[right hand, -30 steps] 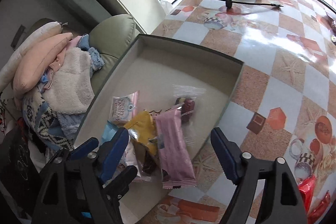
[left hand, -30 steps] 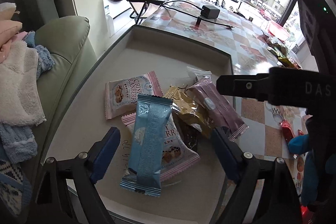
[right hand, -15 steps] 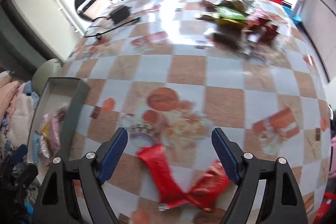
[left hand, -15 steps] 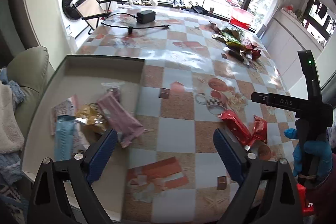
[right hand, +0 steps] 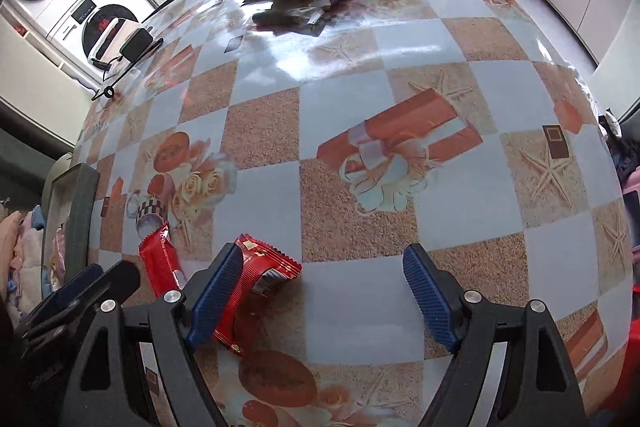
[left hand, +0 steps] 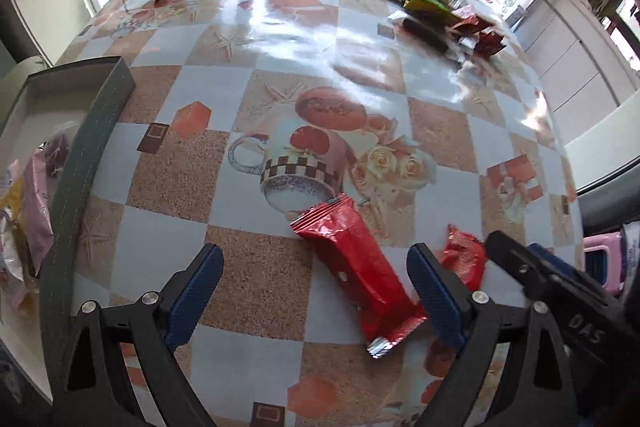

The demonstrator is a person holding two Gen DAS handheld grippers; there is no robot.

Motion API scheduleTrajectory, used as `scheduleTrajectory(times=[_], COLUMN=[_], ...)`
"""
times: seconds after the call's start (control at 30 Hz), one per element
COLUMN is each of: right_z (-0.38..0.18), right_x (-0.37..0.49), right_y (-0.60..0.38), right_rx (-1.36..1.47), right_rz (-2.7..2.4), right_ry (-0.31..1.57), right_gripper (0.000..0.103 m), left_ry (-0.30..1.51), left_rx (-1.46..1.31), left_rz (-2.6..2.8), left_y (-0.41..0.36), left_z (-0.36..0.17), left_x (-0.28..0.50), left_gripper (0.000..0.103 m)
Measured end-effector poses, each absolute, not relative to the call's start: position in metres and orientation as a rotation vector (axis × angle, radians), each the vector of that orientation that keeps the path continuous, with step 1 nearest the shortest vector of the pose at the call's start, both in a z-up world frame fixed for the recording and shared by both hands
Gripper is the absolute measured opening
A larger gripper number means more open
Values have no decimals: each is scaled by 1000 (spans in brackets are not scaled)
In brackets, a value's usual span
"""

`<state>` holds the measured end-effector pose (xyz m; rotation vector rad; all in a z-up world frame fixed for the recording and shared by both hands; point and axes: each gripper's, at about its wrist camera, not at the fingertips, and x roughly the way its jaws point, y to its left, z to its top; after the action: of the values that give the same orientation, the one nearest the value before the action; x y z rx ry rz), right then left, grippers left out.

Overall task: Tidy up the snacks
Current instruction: 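Move both grippers back over the two red snack packs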

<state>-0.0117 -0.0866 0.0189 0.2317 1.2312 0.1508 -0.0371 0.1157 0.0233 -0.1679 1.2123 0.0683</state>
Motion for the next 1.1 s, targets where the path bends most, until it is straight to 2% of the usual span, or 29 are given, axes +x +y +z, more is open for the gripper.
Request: scheduleTrajectory(times=[0.07, 0.1, 0.13, 0.4, 0.5, 0.8, 0.93, 1.1], right_z=[20, 21, 22, 10, 4, 0, 0, 2], right_x=[-13, -13, -14, -10, -11, -26, -29, -32], right_y=[-85, -84, -81, -44, -36, -90, -100, -100], right_rx=[222, 228, 233, 142, 13, -58, -62, -59], right_rz=[139, 147, 153, 147, 112, 54, 67, 68], right_ry=[1224, 1218, 1207, 1217, 1195, 1181, 1175, 1140], right_gripper=[88, 99, 102, 102, 102, 102, 102, 102], left_ry=[1202, 1186, 1181, 1138, 1141, 1191, 1136, 1152], left_rx=[-124, -141, -152, -193, -217, -73, -14, -81], left_rz=[96, 87, 92, 122, 108, 138, 141, 115], left_y=[123, 130, 137, 171, 165, 111, 115, 134], left_z=[17, 17, 17, 35, 39, 17, 17, 23], left_x=[-42, -46, -48, -65, -64, -45, -49, -58], left_gripper=[96, 96, 96, 96, 96, 97, 100, 100])
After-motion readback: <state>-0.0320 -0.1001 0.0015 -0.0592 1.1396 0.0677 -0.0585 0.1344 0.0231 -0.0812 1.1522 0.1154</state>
